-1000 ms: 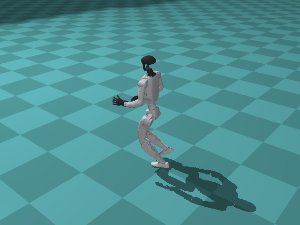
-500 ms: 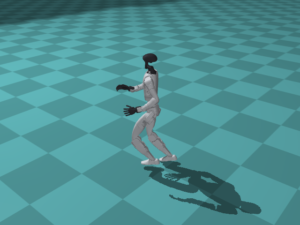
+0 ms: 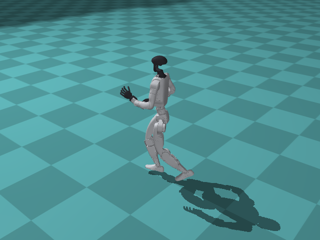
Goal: Run
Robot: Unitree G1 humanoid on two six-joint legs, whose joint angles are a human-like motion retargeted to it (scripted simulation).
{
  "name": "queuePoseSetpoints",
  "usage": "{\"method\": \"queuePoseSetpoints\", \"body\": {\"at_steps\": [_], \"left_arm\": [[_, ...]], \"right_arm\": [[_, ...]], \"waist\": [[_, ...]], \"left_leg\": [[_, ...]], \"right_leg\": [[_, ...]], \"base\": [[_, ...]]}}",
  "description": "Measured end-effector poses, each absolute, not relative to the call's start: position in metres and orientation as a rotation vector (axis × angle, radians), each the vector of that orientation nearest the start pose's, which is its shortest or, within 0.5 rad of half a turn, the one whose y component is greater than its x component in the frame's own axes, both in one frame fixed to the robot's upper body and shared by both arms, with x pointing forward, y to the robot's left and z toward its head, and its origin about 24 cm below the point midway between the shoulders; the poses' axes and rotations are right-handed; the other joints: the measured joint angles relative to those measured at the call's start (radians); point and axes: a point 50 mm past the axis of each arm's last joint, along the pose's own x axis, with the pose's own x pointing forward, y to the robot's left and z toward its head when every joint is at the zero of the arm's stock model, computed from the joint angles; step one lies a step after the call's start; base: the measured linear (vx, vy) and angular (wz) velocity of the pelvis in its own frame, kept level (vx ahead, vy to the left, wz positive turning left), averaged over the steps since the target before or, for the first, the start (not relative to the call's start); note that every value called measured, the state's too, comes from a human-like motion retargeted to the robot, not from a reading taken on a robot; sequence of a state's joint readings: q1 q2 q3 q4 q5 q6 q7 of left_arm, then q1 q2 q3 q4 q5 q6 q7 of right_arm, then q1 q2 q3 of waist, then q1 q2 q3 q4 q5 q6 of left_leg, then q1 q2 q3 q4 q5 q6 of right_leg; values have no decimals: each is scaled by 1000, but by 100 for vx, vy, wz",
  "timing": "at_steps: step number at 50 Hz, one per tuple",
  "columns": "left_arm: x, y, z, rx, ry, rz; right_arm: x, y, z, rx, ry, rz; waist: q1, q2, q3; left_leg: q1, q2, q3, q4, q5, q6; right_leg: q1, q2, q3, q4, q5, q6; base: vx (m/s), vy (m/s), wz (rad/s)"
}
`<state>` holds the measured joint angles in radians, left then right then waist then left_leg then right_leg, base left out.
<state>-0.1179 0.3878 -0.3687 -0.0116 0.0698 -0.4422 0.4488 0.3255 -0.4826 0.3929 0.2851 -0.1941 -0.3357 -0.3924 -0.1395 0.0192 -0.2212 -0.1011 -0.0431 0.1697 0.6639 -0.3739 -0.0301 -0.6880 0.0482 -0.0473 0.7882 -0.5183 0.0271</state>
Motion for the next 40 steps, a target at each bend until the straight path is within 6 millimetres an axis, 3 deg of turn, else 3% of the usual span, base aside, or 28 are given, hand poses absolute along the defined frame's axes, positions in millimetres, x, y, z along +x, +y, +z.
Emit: {"method": "queuePoseSetpoints", "body": {"at_steps": [2,5,9,12,15,17,22,25,27,30,33,37,40], "left_arm": [[243,125,109,229,-625,-96],[233,117,107,194,-626,-140],[226,125,76,233,-451,-139],[213,143,37,319,-244,-125],[191,176,13,378,-83,-95],[169,199,4,396,8,-63],[124,237,-8,420,162,34],[112,246,-13,420,209,97],[111,246,-15,429,214,123],[125,245,-13,473,162,158],[163,240,-2,535,32,195],[230,215,39,557,-240,210],[253,189,77,496,-436,168]], "right_arm": [[129,-204,-55,-603,260,64],[125,-202,-56,-585,264,40],[168,-193,-41,-616,126,21],[217,-176,-13,-655,-53,30],[259,-152,32,-611,-270,37],[270,-138,60,-535,-378,51],[263,-119,96,-380,-527,115],[255,-117,101,-343,-553,153],[248,-112,96,-333,-547,180],[239,-110,81,-362,-493,200],[233,-115,53,-431,-378,177],[221,-135,18,-507,-233,122],[201,-156,4,-519,-151,91]], "waist": [[16,30,-16],[50,38,-19],[119,35,48],[179,2,94],[220,-61,111],[241,-113,102],[278,-216,48],[267,-251,25],[249,-261,22],[207,-275,40],[153,-266,81],[82,-200,114],[22,-131,105]], "left_leg": [[-5,61,-6,109,69,-27],[-14,129,-2,346,85,-15],[-92,227,-25,722,-38,59],[-225,266,-17,906,-172,162],[-398,216,4,884,-264,228],[-478,150,35,736,-276,232],[-544,-45,98,158,-193,165],[-509,-156,94,-113,-126,147],[-511,-190,93,-67,-137,168],[-506,-228,87,123,-223,243],[-478,-221,72,320,-375,291],[-331,-176,45,313,-460,280],[-163,-130,26,166,-388,197]], "right_leg": [[9,67,-2,-134,36,1],[-6,123,2,-44,1,-48],[23,172,2,219,-174,-172],[99,173,38,305,-276,-205],[218,136,99,252,-282,-169],[306,90,131,181,-219,-115],[464,-52,136,76,41,55],[500,-124,126,140,154,121],[504,-158,124,250,190,139],[481,-218,121,472,184,137],[382,-258,110,705,76,71],[156,-223,102,783,-91,-34],[32,-158,66,606,-137,-59]], "base": [[-1,-6,-4],[-5,-5,-8],[-3,-4,4],[-1,-1,8],[0,1,38],[4,4,48],[5,6,62],[0,6,56],[-3,3,34],[-1,1,7],[-6,0,-7],[-4,4,-13],[2,-1,6]]}}
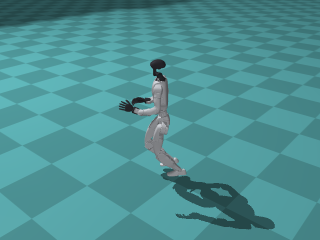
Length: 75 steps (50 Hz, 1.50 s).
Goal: Run
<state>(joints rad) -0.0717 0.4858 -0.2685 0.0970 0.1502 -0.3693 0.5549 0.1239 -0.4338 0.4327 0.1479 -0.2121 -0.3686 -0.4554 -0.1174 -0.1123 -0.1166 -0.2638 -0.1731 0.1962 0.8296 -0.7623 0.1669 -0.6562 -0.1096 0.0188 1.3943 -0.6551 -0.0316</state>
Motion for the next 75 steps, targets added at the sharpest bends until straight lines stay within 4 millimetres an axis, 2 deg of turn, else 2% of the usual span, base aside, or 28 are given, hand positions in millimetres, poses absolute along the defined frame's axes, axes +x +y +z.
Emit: {"method": "queuePoseSetpoints", "body": {"at_steps": [5,8,10,12,15,17,20,22,25,27,30,32,35,37,40,43,45,47,51,53,56,60,63,65,67,70,73,75], "left_arm": [[251,148,113,366,-660,6],[240,134,119,320,-713,-72],[233,129,116,300,-704,-105],[228,129,103,307,-636,-113],[225,140,76,371,-481,-98],[219,153,54,429,-362,-86],[203,181,33,490,-214,-60],[186,200,24,507,-132,-33],[160,224,16,520,-31,11],[146,235,12,524,18,42],[132,245,7,515,69,93],[129,244,5,506,76,119],[137,243,8,526,40,149],[152,239,14,554,-24,162],[188,230,33,607,-170,174],[228,212,62,628,-353,172],[244,197,82,608,-463,155],[248,183,96,565,-545,120],[243,157,109,486,-656,-4],[238,149,112,462,-684,-58],[228,143,101,442,-644,-103],[219,154,69,501,-456,-109],[208,175,41,575,-281,-101],[196,193,32,598,-194,-84],[179,211,27,605,-123,-58],[156,232,24,602,-49,-11],[142,242,21,587,-9,38],[139,244,20,571,-3,76]], "right_arm": [[163,-186,-12,-518,-11,34],[151,-193,-15,-494,22,-14],[152,-194,-13,-482,12,-44],[159,-190,-9,-478,-22,-58],[191,-183,6,-515,-133,-80],[216,-175,21,-543,-228,-78],[251,-158,55,-535,-387,-73],[262,-149,76,-492,-469,-65],[264,-141,96,-424,-547,-44],[261,-137,103,-388,-576,-24],[256,-134,106,-364,-592,8],[251,-131,102,-362,-586,30],[244,-127,89,-381,-545,68],[240,-126,74,-414,-484,87],[232,-127,45,-472,-361,106],[223,-137,24,-514,-274,109],[212,-149,16,-523,-234,101],[199,-160,11,-521,-194,95],[175,-180,2,-509,-108,58],[168,-186,2,-499,-89,31],[168,-186,5,-487,-103,11],[200,-178,25,-516,-229,-9],[237,-163,55,-548,-390,-10],[256,-149,80,-528,-502,-9],[264,-138,101,-474,-585,1],[262,-126,119,-394,-656,34],[255,-120,123,-350,-677,85],[251,-119,122,-350,-680,113]], "waist": [[-45,120,-66],[-24,160,-87],[-3,171,-85],[33,174,-72],[91,155,-17],[133,127,10],[177,63,34],[203,17,31],[237,-50,9],[250,-90,-13],[251,-133,-40],[241,-148,-46],[211,-171,-41],[183,-178,-19],[131,-164,18],[72,-106,35],[32,-59,30],[-8,-11,12],[-35,83,-44],[-21,122,-62],[15,137,-62],[94,124,3],[163,80,51],[197,35,65],[228,-15,59],[262,-90,32],[264,-145,-1],[254,-167,-12]], "left_leg": [[172,128,-20,-147,339,-181],[168,206,-32,19,466,-219],[155,253,-39,181,484,-213],[129,303,-37,356,449,-184],[46,361,-47,607,319,-103],[-44,377,-38,700,211,-34],[-201,331,-16,680,89,40],[-281,271,10,549,63,48],[-348,172,61,247,89,21],[-355,93,80,6,148,-13],[-323,-21,77,-312,244,-45],[-330,-56,74,-302,247,-35],[-325,-100,70,-164,206,25],[-322,-114,66,-9,121,75],[-279,-93,47,151,-6,95],[-154,-55,28,122,-51,81],[-43,-24,19,28,-15,33],[64,13,12,-79,87,-41],[182,122,5,-147,350,-181],[180,188,0,-45,432,-211],[167,261,5,198,458,-192],[76,354,-10,573,328,-101],[-80,367,-7,717,182,-2],[-195,331,6,694,116,38],[-282,273,33,561,97,44],[-350,165,85,238,130,9],[-343,34,102,-124,222,-38],[-323,-30,97,-254,256,-42]], "right_leg": [[-47,176,-44,-589,102,45],[-39,265,-38,-724,153,47],[-37,304,-39,-662,140,14],[-34,335,-37,-532,76,-41],[6,352,-25,-357,-59,-113],[63,342,0,-315,-123,-123],[174,294,47,-345,-152,-96],[256,250,73,-404,-112,-53],[371,170,87,-502,7,34],[425,111,77,-541,108,96],[471,37,65,-522,229,168],[482,5,62,-435,274,190],[482,-50,62,-255,306,207],[451,-87,55,-94,292,195],[342,-116,41,117,191,125],[171,-88,33,163,71,49],[75,-50,12,83,24,23],[11,-3,-21,-88,18,17],[-22,144,-61,-572,99,50],[-8,217,-66,-739,148,54],[-12,272,-61,-653,124,10],[23,305,-52,-376,-45,-96],[108,286,-14,-307,-137,-109],[182,253,17,-330,-148,-88],[265,211,42,-390,-100,-43],[377,131,56,-484,51,55],[442,46,42,-499,216,147],[463,5,34,-445,278,181]], "base": [[6,-7,13],[-1,-6,-8],[-2,-3,-3],[0,0,0],[0,0,0],[-3,-2,27],[-1,1,45],[3,4,48],[5,6,57],[5,6,63],[2,6,48],[-2,3,29],[-1,1,6],[0,0,0],[-5,0,-18],[-2,5,-26],[1,2,-9],[3,-3,-3],[5,-7,-14],[-1,-7,-23],[-4,-5,-25],[-2,-4,-7],[-2,-1,17],[0,1,39],[3,3,43],[5,5,58],[3,6,61],[-1,5,38]]}}
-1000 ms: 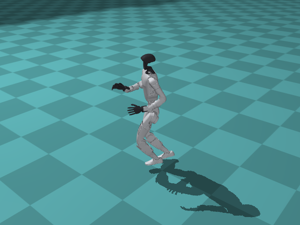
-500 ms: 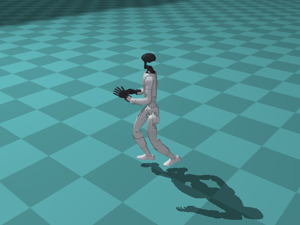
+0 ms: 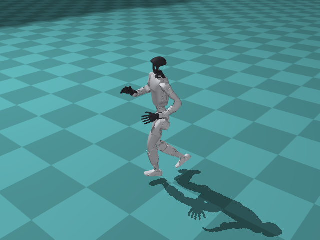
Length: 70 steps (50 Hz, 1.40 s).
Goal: Run
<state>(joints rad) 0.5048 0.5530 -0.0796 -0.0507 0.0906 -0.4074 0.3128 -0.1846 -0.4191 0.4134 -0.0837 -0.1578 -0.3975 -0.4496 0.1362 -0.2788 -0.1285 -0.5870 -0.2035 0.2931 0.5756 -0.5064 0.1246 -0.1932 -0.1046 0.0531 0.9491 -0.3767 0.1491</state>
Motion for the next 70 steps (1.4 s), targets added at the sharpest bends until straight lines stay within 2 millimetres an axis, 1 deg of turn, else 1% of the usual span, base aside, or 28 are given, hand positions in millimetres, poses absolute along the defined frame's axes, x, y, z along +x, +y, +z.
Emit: {"method": "queuePoseSetpoints", "body": {"at_steps": [2,4,5,7,10,12,15,17,19,20,22,25,27,30,33,35,36,40,43,46,50,52,54,57,59,65,68,70], "left_arm": [[141,242,22,574,-24,98],[151,240,27,594,-75,120],[157,238,31,609,-109,132],[176,235,41,653,-194,154],[213,228,61,726,-334,179],[233,218,76,743,-429,180],[245,204,95,723,-540,160],[245,193,101,682,-585,119],[241,181,102,638,-612,58],[239,175,101,617,-622,24],[232,166,98,587,-624,-39],[222,159,90,562,-592,-97],[217,161,81,583,-539,-114],[210,175,64,660,-419,-112],[201,198,55,734,-313,-95],[189,214,52,756,-251,-78],[182,220,50,756,-224,-67],[160,238,44,736,-144,-16],[154,240,42,709,-128,35],[156,238,45,715,-150,60],[175,232,57,784,-249,67],[189,230,64,833,-299,59],[204,227,70,871,-344,51],[214,222,74,881,-372,33],[213,219,73,866,-367,19],[198,211,57,780,-302,-68],[189,209,47,741,-255,-117],[182,207,39,721,-213,-140]], "right_arm": [[246,-115,116,-356,-664,145],[243,-114,107,-384,-637,163],[242,-113,101,-403,-617,167],[240,-115,86,-449,-554,162],[238,-121,61,-507,-453,149],[233,-130,50,-529,-404,137],[217,-146,40,-535,-350,121],[206,-156,33,-536,-307,108],[197,-164,26,-538,-261,91],[192,-168,23,-537,-238,83],[186,-171,19,-531,-214,69],[188,-170,23,-523,-239,55],[199,-167,32,-542,-294,49],[224,-159,54,-611,-419,38],[252,-146,85,-639,-564,24],[259,-138,101,-606,-627,18],[259,-135,105,-581,-639,23],[251,-124,105,-504,-643,82],[246,-120,101,-502,-633,151],[239,-113,89,-524,-602,219],[237,-112,68,-598,-520,263],[236,-116,56,-637,-464,263],[236,-124,47,-669,-420,256],[228,-141,36,-696,-361,249],[219,-153,30,-700,-322,247],[192,-183,13,-686,-181,209],[181,-192,8,-656,-134,159],[177,-193,6,-634,-121,131]], "waist": [[-20,-14,-3],[-48,-28,7],[-64,-33,16],[-100,-31,42],[-158,-1,76],[-199,30,81],[-259,93,68],[-290,135,44],[-302,176,14],[-301,197,-3],[-282,228,-23],[-245,239,-25],[-207,241,-3],[-137,223,50],[-80,167,89],[-46,118,87],[-30,93,79],[5,-2,36],[0,-37,19],[-17,-56,22],[-67,-65,65],[-105,-54,88],[-145,-31,101],[-205,14,94],[-239,51,82],[-298,129,6],[-288,166,-23],[-281,174,-28]], "left_leg": [[0,-34,-1,49,-21,27],[6,-60,-3,160,-79,76],[9,-69,-5,230,-121,104],[31,-67,-13,352,-217,137],[111,-29,-34,425,-324,137],[196,-16,-40,369,-331,128],[349,27,-54,236,-270,51],[434,64,-63,148,-155,-19],[484,112,-72,114,-22,-86],[495,141,-77,122,41,-115],[483,200,-91,236,123,-145],[453,272,-97,492,144,-127],[410,327,-109,687,88,-92],[306,379,-128,920,-42,-15],[150,353,-121,950,-147,57],[61,303,-99,849,-166,72],[34,269,-84,756,-156,65],[-8,103,-35,298,-55,6],[18,-5,-39,56,8,-9],[21,-55,-42,119,-46,38],[40,-77,-42,347,-221,128],[76,-58,-42,410,-296,137],[131,-35,-45,406,-334,134],[245,-5,-49,308,-320,97],[330,24,-51,222,-271,48],[506,100,-51,10,26,-116],[507,165,-51,90,121,-167],[496,200,-46,204,143,-175]], "right_leg": [[3,-37,-2,113,28,14],[-11,-79,-2,259,25,15],[-25,-102,-3,342,12,11],[-83,-135,-5,499,-45,-26],[-226,-135,-7,641,-166,-111],[-339,-117,-11,626,-233,-150],[-451,-49,-51,451,-276,-171],[-487,16,-76,243,-250,-156],[-491,98,-83,9,-191,-129],[-485,141,-83,-106,-152,-114],[-463,213,-78,-237,-92,-100],[-446,270,-68,-175,-97,-134],[-428,298,-68,-55,-178,-190],[-381,311,-56,99,-329,-256],[-292,269,-24,103,-384,-250],[-219,227,-2,51,-346,-215],[-183,202,5,17,-298,-185],[-73,81,-8,-61,-68,-52],[-43,2,-39,20,20,-7],[-43,-72,-62,203,15,-8],[-108,-171,-75,504,-83,-62],[-182,-187,-68,604,-145,-108],[-281,-172,-57,646,-189,-145],[-414,-127,-60,584,-215,-162],[-467,-74,-80,463,-200,-148],[-494,92,-100,-66,-60,-63],[-449,181,-91,-271,21,-43],[-442,216,-80,-273,30,-49]], "base": [[-1,2,12],[0,0,0],[0,0,0],[-5,1,-22],[-4,2,-35],[-1,6,-30],[4,-1,-21],[7,-6,-12],[6,-8,-11],[3,-8,-17],[0,-7,-17],[-3,-5,-9],[0,0,0],[-1,-1,6],[-1,-1,38],[3,2,47],[5,4,49],[5,5,57],[0,6,36],[0,0,0],[-3,5,-20],[-4,2,-34],[-3,3,-46],[1,1,-46],[6,-3,-43],[7,-7,-31],[4,-6,-36],[-1,-5,-29]]}}
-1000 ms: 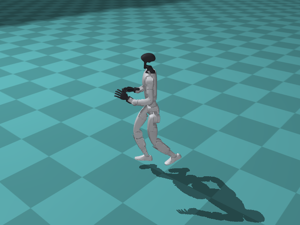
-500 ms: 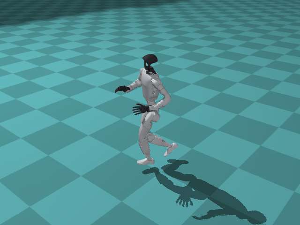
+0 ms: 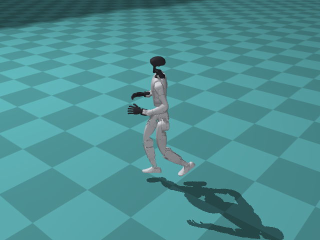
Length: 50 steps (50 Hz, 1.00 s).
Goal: Run
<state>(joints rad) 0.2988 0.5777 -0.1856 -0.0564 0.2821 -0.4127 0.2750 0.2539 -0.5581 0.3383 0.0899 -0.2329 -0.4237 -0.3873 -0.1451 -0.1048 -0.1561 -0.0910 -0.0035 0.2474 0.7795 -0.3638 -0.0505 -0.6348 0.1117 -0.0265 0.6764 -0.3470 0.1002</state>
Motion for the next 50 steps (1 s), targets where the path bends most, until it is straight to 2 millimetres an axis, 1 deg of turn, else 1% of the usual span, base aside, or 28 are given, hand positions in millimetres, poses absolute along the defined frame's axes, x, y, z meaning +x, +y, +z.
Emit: {"method": "queuePoseSetpoints", "body": {"at_steps": [2,4,8,10,12,15,18,20,23,25,27,30,34,43,50], "left_arm": [[175,207,30,712,-161,-163],[170,209,23,715,-109,-179],[167,216,11,751,-22,-189],[168,219,6,777,9,-191],[172,224,4,794,30,-187],[172,229,0,801,65,-189],[169,233,-7,800,102,-194],[167,234,-11,800,123,-202],[165,232,-18,801,152,-221],[162,231,-24,803,178,-234],[166,232,-26,813,186,-232],[167,231,-31,821,204,-228],[173,231,-33,825,201,-201],[182,230,-33,816,174,-132],[183,231,-32,811,162,-99]], "right_arm": [[177,-193,7,-619,-126,109],[181,-192,10,-611,-144,94],[200,-184,20,-626,-207,86],[211,-179,24,-640,-235,95],[224,-172,27,-647,-255,104],[237,-161,28,-636,-257,129],[244,-152,25,-619,-240,163],[247,-147,23,-613,-226,191],[251,-141,19,-620,-206,229],[251,-139,13,-629,-184,248],[256,-137,12,-646,-175,255],[256,-136,6,-664,-149,265],[259,-136,4,-683,-138,261],[265,-136,4,-708,-146,237],[265,-135,5,-716,-161,236]], "waist": [[11,13,1],[26,28,11],[66,44,55],[89,41,75],[108,28,87],[136,2,90],[152,-24,78],[154,-38,68],[147,-49,57],[145,-46,50],[136,-45,50],[128,-42,43],[120,-40,38],[125,-49,44],[137,-61,54]], "left_leg": [[-19,47,-1,138,-8,1],[-42,104,-4,287,-37,12],[-113,200,-17,541,-130,60],[-165,227,-18,610,-191,96],[-227,227,-14,611,-254,128],[-306,181,-1,499,-331,150],[-344,92,6,262,-352,142],[-346,23,-3,85,-329,132],[-314,-64,-28,-131,-261,126],[-311,-84,-37,-157,-254,125],[-261,-117,-50,-264,-215,130],[-253,-133,-52,-273,-214,131],[-227,-155,-58,-336,-190,132],[-162,-192,-70,-473,-130,139],[-130,-207,-75,-519,-111,144]], "right_leg": [[12,34,3,34,-22,-27],[21,65,-2,94,-78,-70],[35,99,-14,223,-221,-156],[46,95,-15,257,-266,-175],[64,77,-12,250,-285,-176],[98,38,-2,213,-287,-158],[137,-13,6,148,-268,-126],[159,-47,13,108,-260,-106],[183,-86,26,73,-267,-89],[183,-98,32,89,-288,-86],[205,-113,38,59,-294,-85],[205,-130,40,82,-326,-85],[217,-146,40,73,-353,-90],[256,-170,46,37,-373,-94],[275,-176,56,30,-379,-95]], "base": [[-1,-5,-23],[-1,-2,-9],[0,0,0],[0,0,0],[0,0,0],[0,0,0],[3,4,9],[7,6,16],[8,7,12],[7,7,0],[9,8,4],[5,7,2],[4,6,2],[0,1,0],[0,0,0]]}}
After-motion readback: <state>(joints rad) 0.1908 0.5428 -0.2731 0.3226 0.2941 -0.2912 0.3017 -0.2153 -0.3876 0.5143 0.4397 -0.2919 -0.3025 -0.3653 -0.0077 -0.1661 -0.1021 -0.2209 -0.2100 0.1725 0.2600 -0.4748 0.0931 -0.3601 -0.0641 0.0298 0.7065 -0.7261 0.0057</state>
